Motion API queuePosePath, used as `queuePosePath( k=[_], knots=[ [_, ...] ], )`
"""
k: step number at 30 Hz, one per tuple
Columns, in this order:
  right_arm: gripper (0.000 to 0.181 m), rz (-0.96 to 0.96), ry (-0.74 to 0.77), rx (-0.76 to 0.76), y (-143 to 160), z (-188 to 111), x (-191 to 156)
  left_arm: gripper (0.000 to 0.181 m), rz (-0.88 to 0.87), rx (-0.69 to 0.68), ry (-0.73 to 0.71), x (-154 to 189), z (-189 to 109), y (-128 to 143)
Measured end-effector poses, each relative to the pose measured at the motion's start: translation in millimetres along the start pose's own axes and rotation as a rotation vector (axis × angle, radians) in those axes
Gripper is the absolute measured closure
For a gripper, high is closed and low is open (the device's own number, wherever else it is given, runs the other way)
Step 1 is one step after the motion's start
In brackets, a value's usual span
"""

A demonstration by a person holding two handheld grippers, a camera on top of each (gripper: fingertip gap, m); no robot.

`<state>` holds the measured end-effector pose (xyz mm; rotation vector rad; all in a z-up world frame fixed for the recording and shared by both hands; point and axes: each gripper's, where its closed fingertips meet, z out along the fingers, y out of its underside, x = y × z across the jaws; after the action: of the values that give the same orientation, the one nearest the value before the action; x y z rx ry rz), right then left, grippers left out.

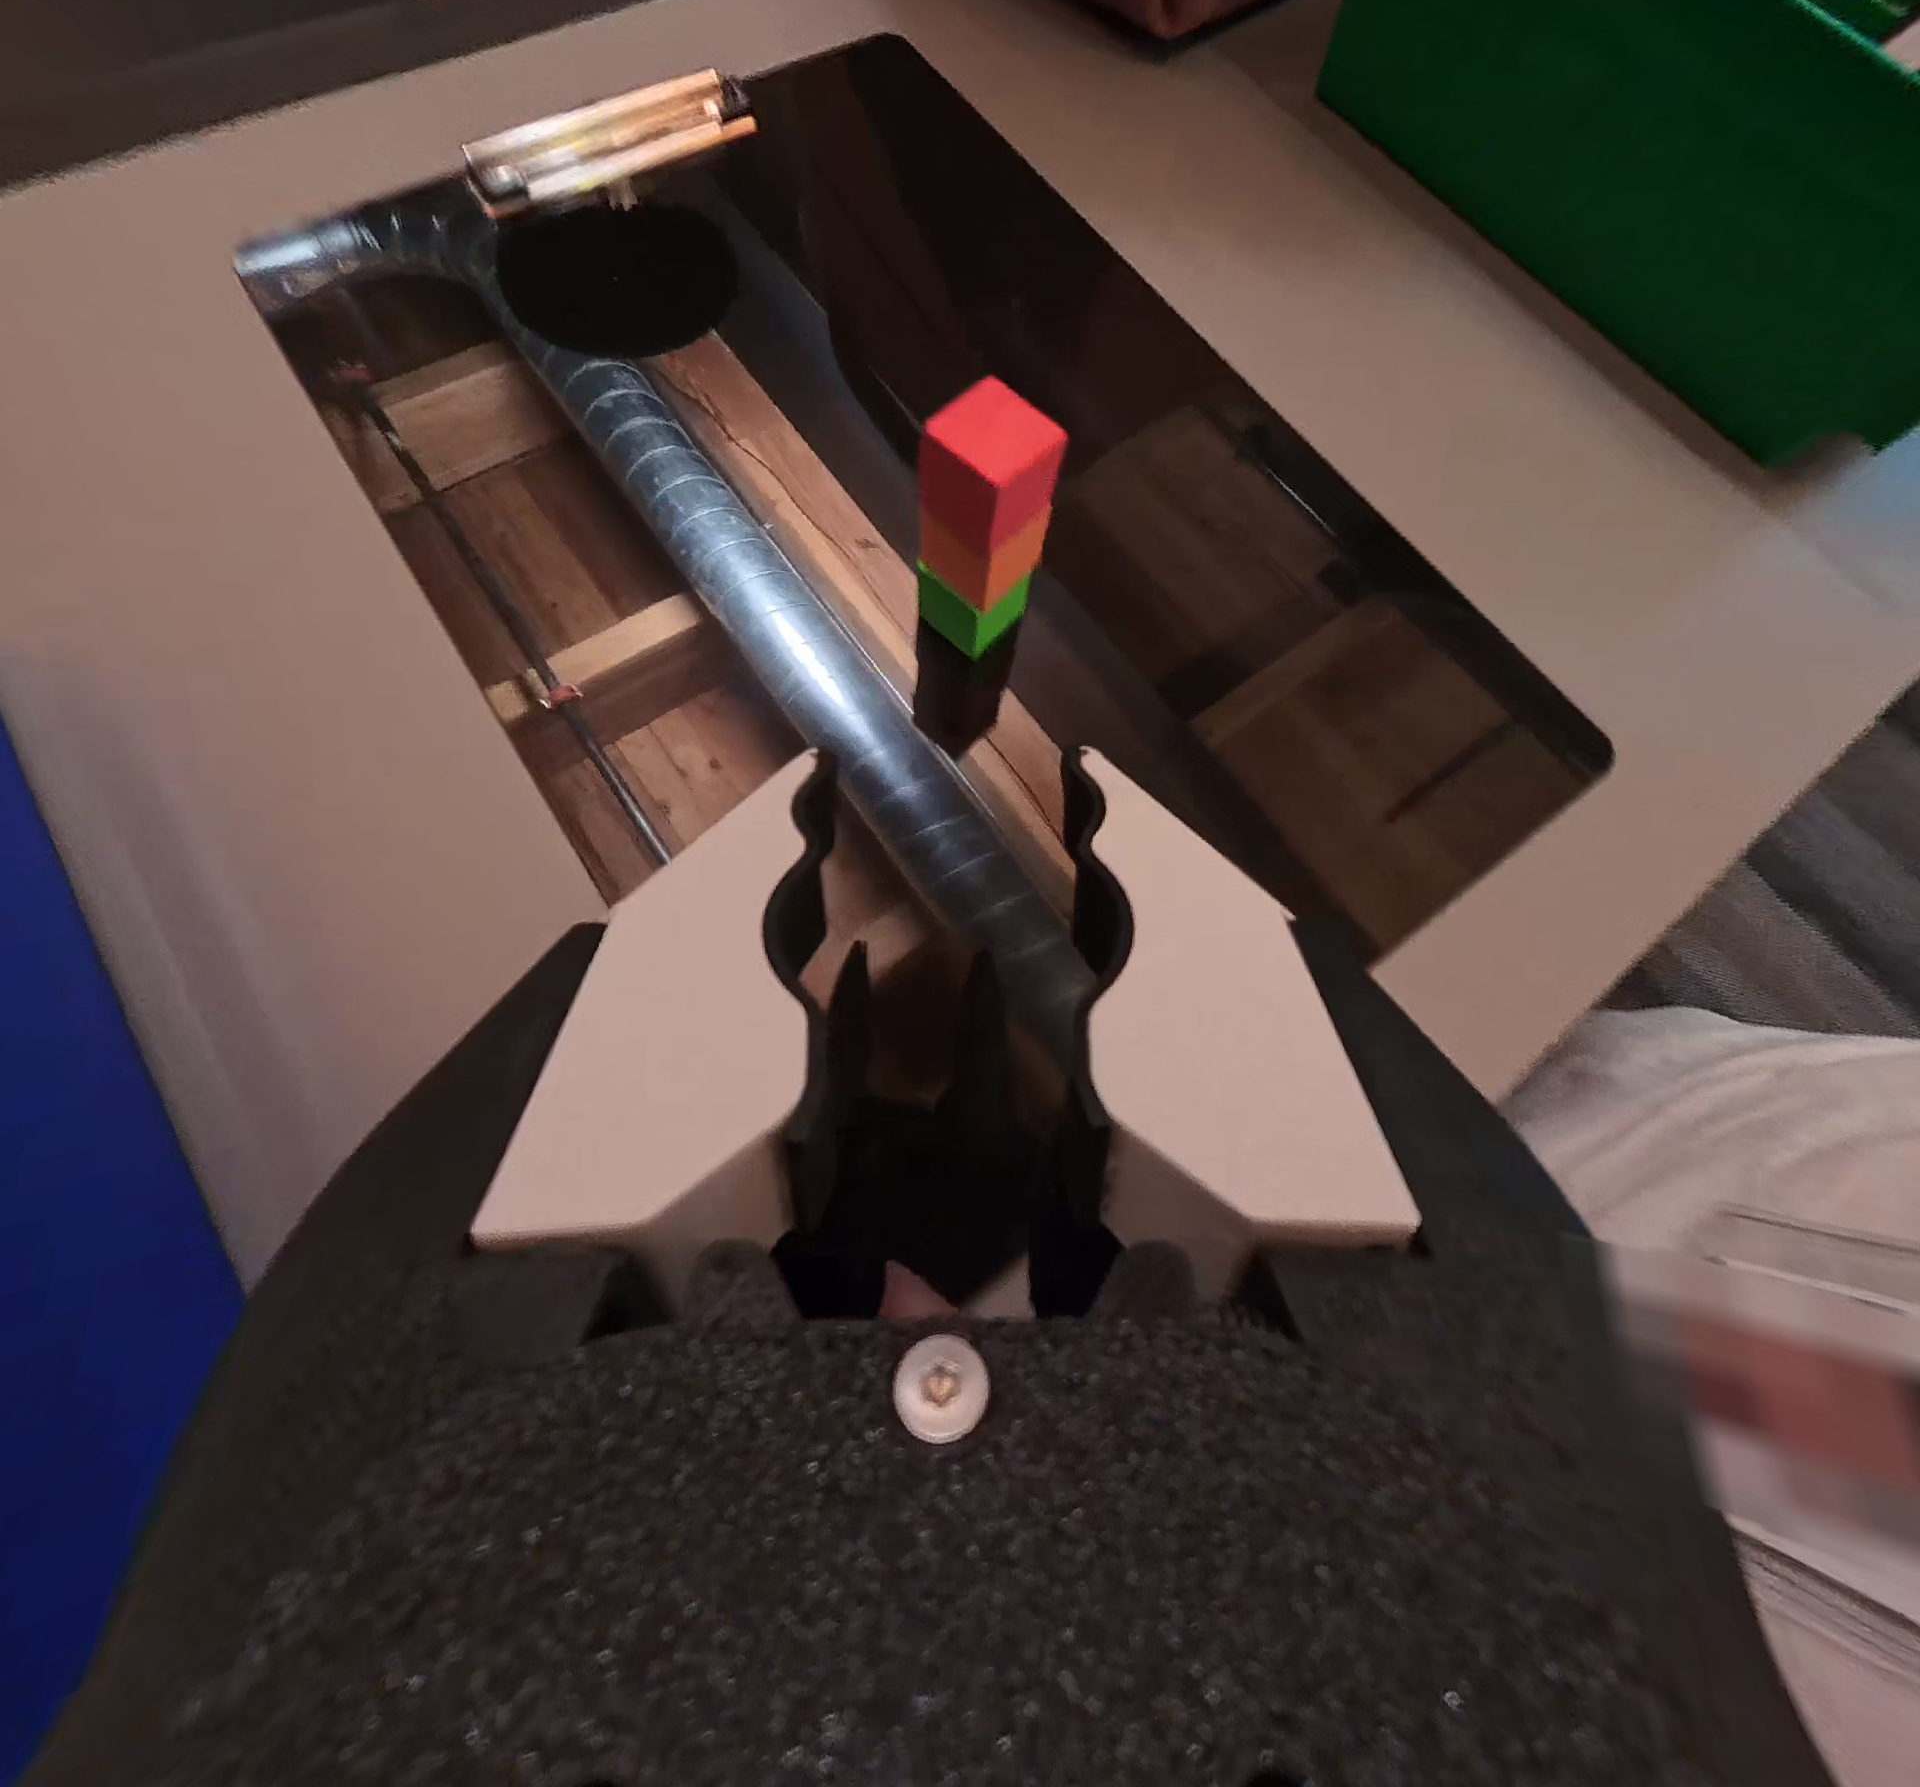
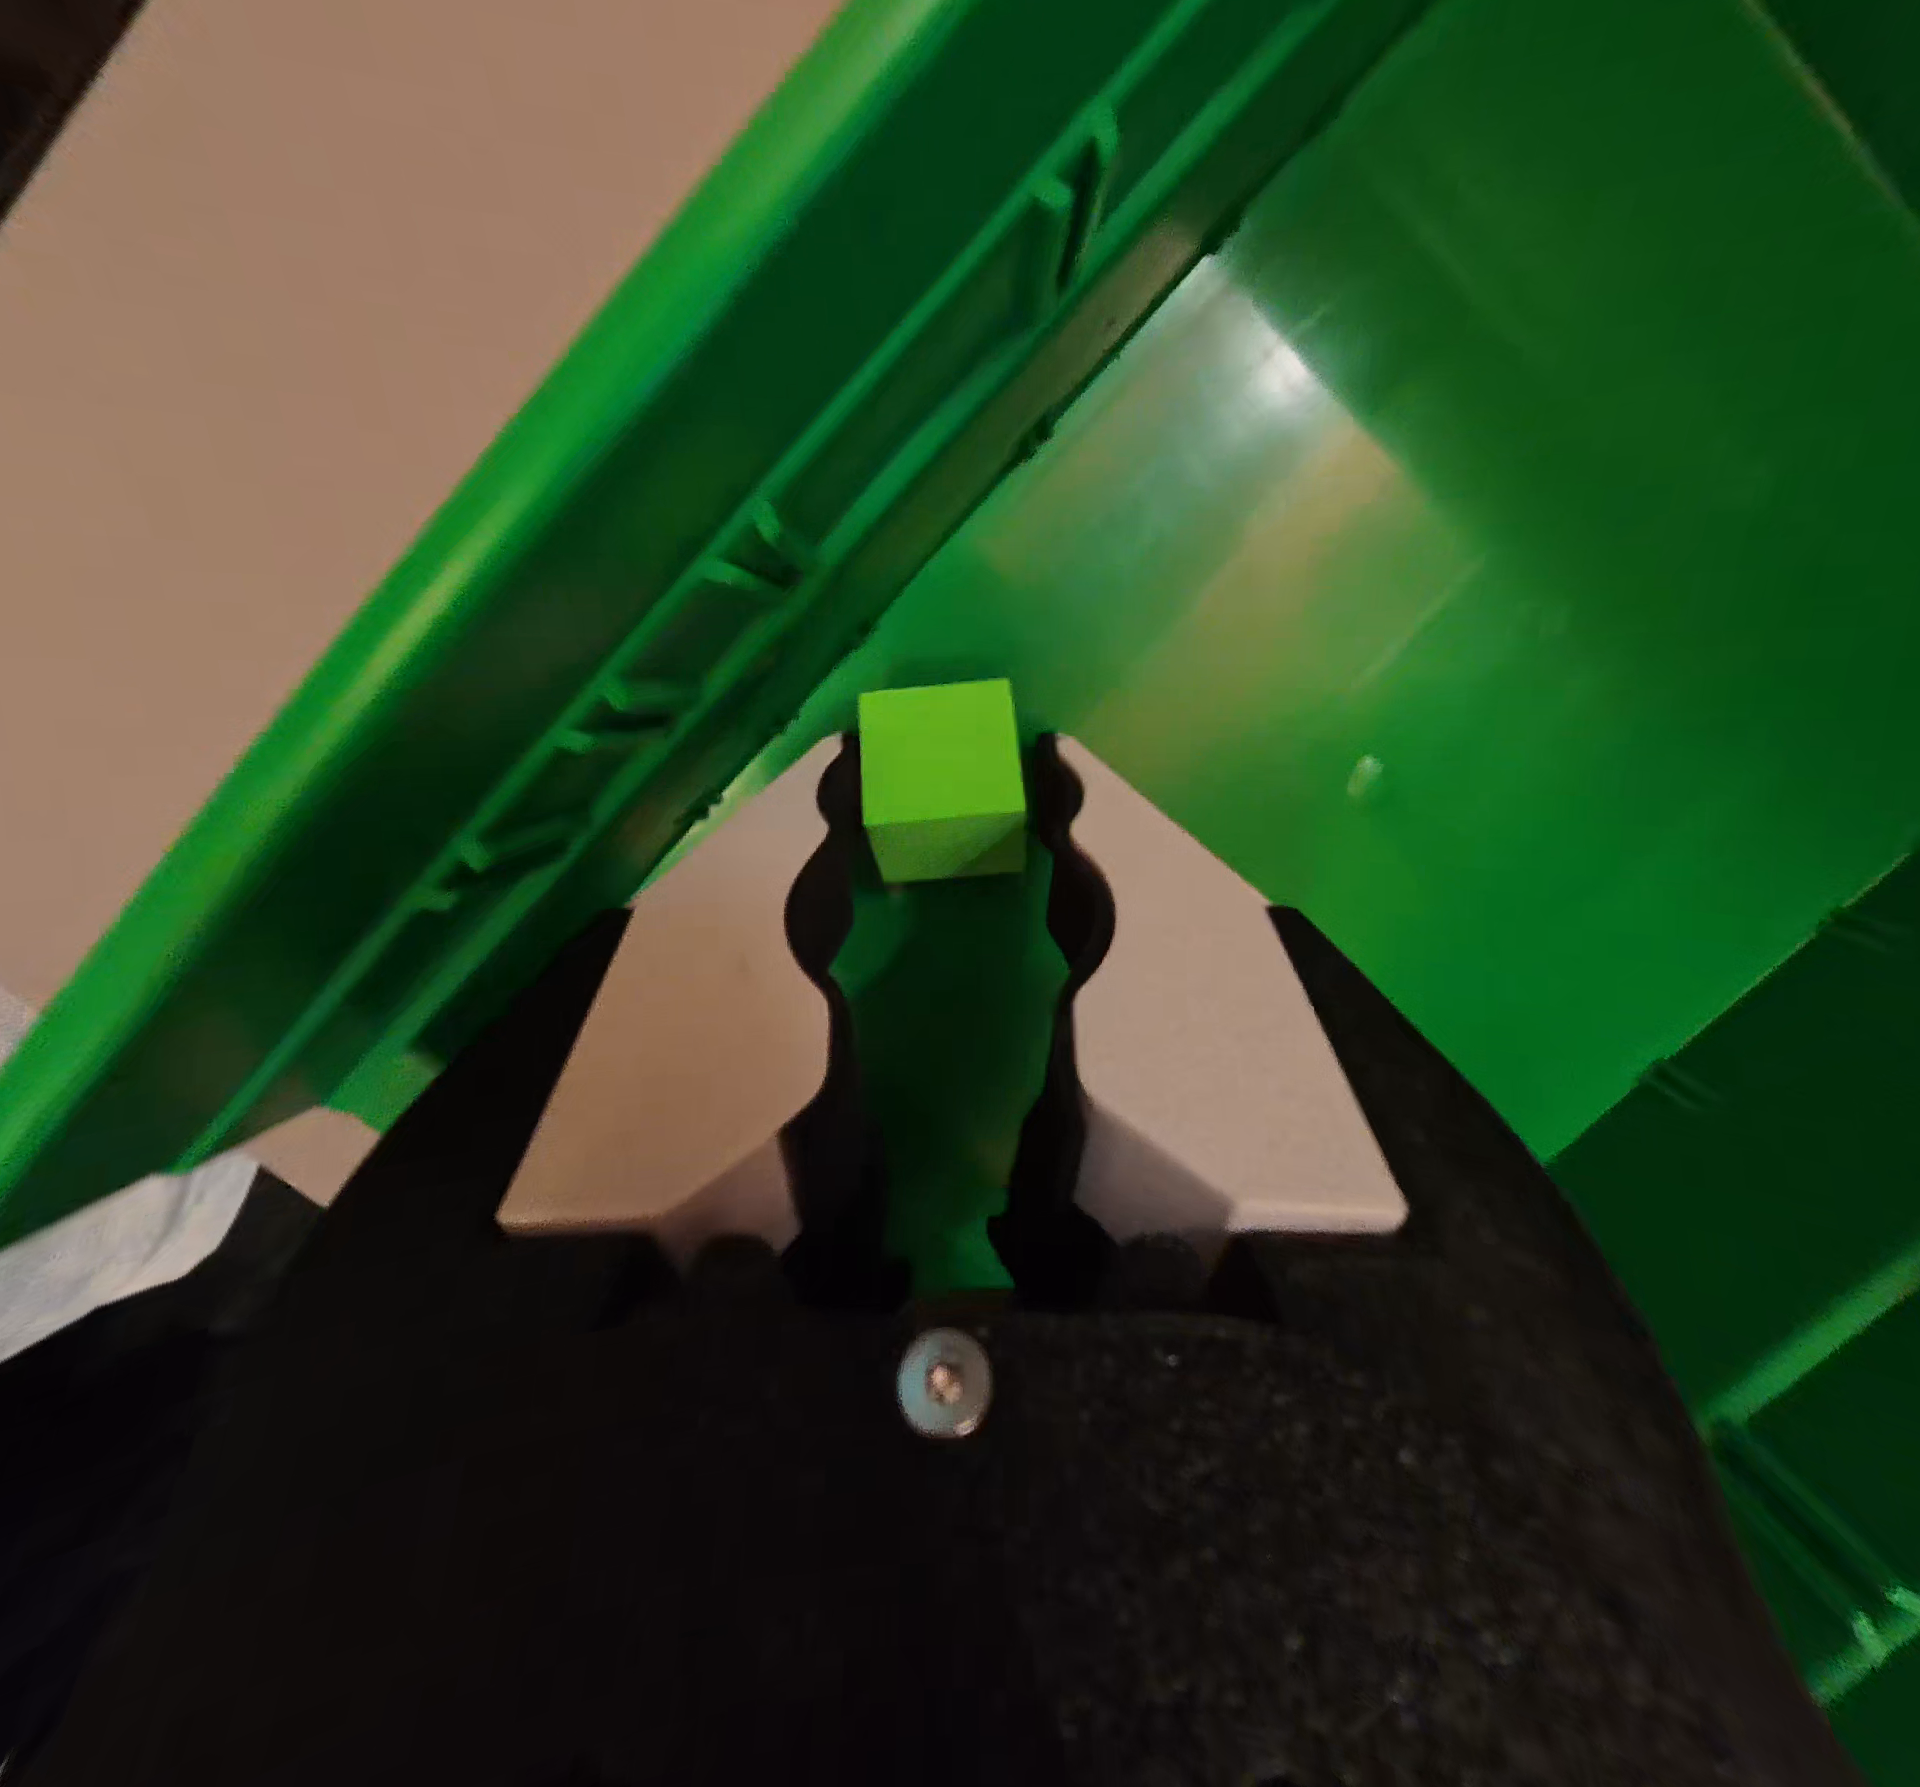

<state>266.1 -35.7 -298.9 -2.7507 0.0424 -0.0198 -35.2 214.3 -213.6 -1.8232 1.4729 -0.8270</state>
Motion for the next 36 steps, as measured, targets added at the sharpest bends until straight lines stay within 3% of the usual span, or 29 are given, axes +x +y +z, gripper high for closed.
queuePosePath(
  k=[5, 9, 13, 19, 20, 21, 22, 26, 29, 32, 36],
  knots=[
    [0.115, 0.121, 0.038, 0.163, -9, -39, 8, 0.122, 0.117, 0.080, 0.095, -3, 27, -31],
    [0.113, 0.226, 0.089, 0.435, -30, -99, -6, 0.121, 0.189, 0.097, 0.207, 2, 40, -44],
    [0.116, 0.231, -0.010, 0.700, -63, -134, -72, 0.121, 0.275, 0.078, 0.281, 5, 52, -48],
    [0.114, 0.147, -0.291, 0.888, -113, -129, -193, 0.123, 0.381, -0.008, 0.402, 15, 80, -39],
    [0.113, 0.127, -0.306, 0.915, -121, -125, -207, 0.131, 0.389, -0.019, 0.416, 16, 83, -37],
    [0.113, 0.104, -0.305, 0.931, -128, -118, -217, 0.152, 0.395, -0.016, 0.424, 15, 84, -37],
    [0.110, 0.072, -0.279, 0.961, -136, -113, -224, 0.153, 0.392, 0.003, 0.424, 14, 84, -40],
    [0.103, -0.067, -0.011, 1.022, -172, -89, -225, 0.153, 0.156, 0.018, 0.482, 7, 68, -53],
    [0.105, -0.175, 0.148, 1.086, -208, -83, -233, 0.154, -0.217, 0.142, 0.722, 31, 27, -83],
    [0.107, -0.229, 0.206, 1.130, -241, -81, -244, 0.154, -0.562, 0.208, 0.949, 47, -10, -100],
    [0.124, -0.290, 0.184, 1.210, -265, -90, -265, 0.154, -0.742, 0.247, 1.035, 55, -30, -98]
  ],
)
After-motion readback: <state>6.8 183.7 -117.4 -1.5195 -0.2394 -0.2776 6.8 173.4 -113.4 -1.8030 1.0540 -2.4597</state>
